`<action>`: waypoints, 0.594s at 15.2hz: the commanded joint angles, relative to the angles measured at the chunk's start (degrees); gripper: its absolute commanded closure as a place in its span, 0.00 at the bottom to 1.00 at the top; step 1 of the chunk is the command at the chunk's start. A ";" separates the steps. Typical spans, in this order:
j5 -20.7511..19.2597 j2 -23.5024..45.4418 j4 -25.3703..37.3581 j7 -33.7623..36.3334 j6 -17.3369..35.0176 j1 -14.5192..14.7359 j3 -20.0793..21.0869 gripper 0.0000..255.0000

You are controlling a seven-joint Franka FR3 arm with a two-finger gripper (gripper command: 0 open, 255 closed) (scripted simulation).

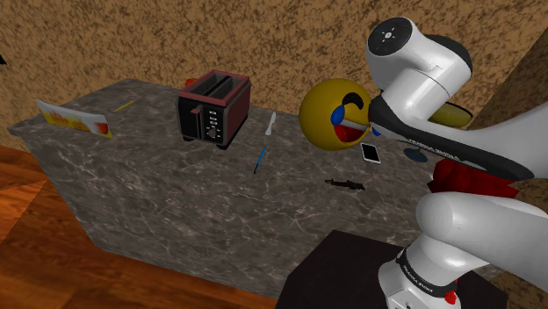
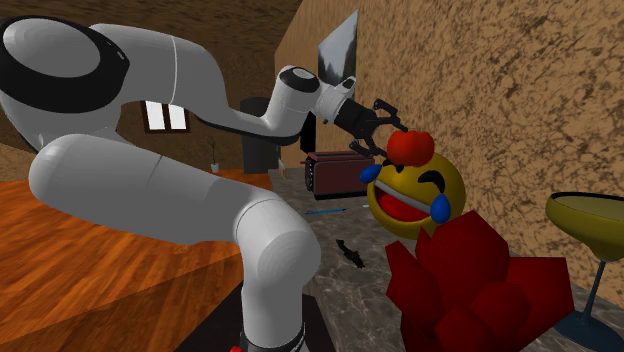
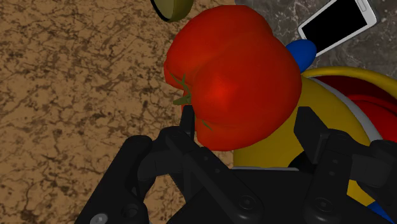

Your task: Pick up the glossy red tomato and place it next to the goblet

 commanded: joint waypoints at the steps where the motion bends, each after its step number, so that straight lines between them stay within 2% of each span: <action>1: -0.13 0.22 1.41 -1.10 -0.73 -0.30 -0.70 1.00; 7: -0.21 0.70 5.15 -3.82 -2.97 -0.80 -2.21 1.00; 9: -2.09 -0.13 3.01 -5.41 -0.24 -1.36 -5.56 1.00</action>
